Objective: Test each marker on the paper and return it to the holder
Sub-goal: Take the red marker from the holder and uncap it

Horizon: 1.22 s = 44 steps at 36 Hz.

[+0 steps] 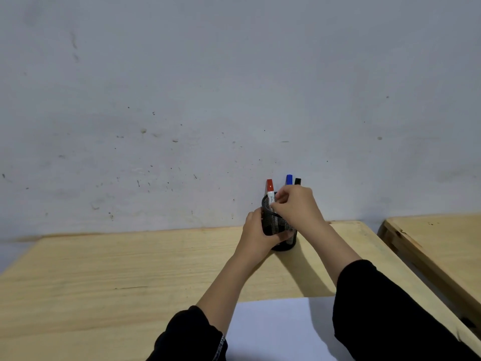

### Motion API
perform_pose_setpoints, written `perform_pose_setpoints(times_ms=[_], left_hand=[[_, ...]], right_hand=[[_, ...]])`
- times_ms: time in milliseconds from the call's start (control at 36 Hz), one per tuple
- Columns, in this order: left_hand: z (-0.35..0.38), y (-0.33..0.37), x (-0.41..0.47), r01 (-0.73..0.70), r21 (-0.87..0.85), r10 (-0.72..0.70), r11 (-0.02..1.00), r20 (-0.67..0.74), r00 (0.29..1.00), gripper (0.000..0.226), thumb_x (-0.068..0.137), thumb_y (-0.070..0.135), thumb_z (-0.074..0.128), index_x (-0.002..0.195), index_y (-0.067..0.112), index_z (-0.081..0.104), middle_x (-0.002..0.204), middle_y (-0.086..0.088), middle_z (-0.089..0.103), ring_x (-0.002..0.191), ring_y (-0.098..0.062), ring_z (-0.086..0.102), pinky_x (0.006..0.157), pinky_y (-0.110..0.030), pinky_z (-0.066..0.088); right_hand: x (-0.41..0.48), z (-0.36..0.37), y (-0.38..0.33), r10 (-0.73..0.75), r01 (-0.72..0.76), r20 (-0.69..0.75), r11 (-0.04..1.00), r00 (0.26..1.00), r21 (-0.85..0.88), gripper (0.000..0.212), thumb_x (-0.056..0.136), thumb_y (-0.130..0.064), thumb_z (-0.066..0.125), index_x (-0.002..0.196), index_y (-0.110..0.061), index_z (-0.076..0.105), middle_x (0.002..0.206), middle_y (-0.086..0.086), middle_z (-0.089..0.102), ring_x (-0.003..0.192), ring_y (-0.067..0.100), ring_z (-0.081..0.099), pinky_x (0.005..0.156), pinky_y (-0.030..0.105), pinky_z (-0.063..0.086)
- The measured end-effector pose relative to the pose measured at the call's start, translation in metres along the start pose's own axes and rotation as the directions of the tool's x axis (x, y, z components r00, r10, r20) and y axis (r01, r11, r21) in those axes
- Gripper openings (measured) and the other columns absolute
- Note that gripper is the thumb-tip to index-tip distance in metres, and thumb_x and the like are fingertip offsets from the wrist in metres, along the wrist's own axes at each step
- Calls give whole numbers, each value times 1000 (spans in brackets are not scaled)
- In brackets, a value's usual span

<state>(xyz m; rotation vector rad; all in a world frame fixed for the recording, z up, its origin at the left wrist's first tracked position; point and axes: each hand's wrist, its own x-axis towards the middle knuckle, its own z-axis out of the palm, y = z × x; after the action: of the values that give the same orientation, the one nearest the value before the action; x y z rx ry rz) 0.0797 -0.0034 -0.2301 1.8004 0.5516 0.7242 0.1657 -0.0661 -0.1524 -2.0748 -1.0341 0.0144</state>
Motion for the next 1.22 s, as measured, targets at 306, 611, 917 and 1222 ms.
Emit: perform_pose_setpoints(times_ms=[306, 611, 917, 1222], left_hand=[[-1, -5, -2, -2, -1, 2, 1000, 2, 1000, 58, 68, 31, 81, 116, 28, 50, 115, 6, 49, 109, -10, 55, 92, -29, 49], [-2, 0, 0, 25, 30, -26, 999, 26, 999, 58, 65, 35, 81, 114, 29, 51, 117, 3, 51, 109, -15, 58, 94, -40, 52], [-3, 11, -9, 64, 26, -65, 998, 5, 998, 55, 66, 31, 81, 113, 19, 55, 115, -6, 51, 102, -18, 62, 76, -18, 54], [-20, 52, -32, 77, 25, -73, 997, -116, 991, 11, 85, 5, 64, 93, 10, 58, 78, 4, 58, 70, -5, 54, 56, -8, 43]], right_hand=[[9, 2, -3, 6, -4, 46, 1000, 999, -26, 5, 77, -6, 64, 80, -5, 68, 83, 10, 66, 78, 21, 62, 76, 30, 52], [12, 4, -8, 48, -43, 131, 998, 990, -42, 5, 78, -7, 64, 77, -9, 59, 87, 11, 62, 78, 23, 58, 66, 27, 46], [-4, -16, -10, -1, 25, -82, 957, 997, 291, 8, 80, -8, 66, 81, -12, 59, 75, 2, 59, 68, 12, 54, 53, 5, 40], [-58, -74, -43, -155, 295, -304, 819, 940, 493, 15, 87, -11, 60, 89, -25, 54, 92, -8, 60, 79, 6, 60, 64, 10, 47]])
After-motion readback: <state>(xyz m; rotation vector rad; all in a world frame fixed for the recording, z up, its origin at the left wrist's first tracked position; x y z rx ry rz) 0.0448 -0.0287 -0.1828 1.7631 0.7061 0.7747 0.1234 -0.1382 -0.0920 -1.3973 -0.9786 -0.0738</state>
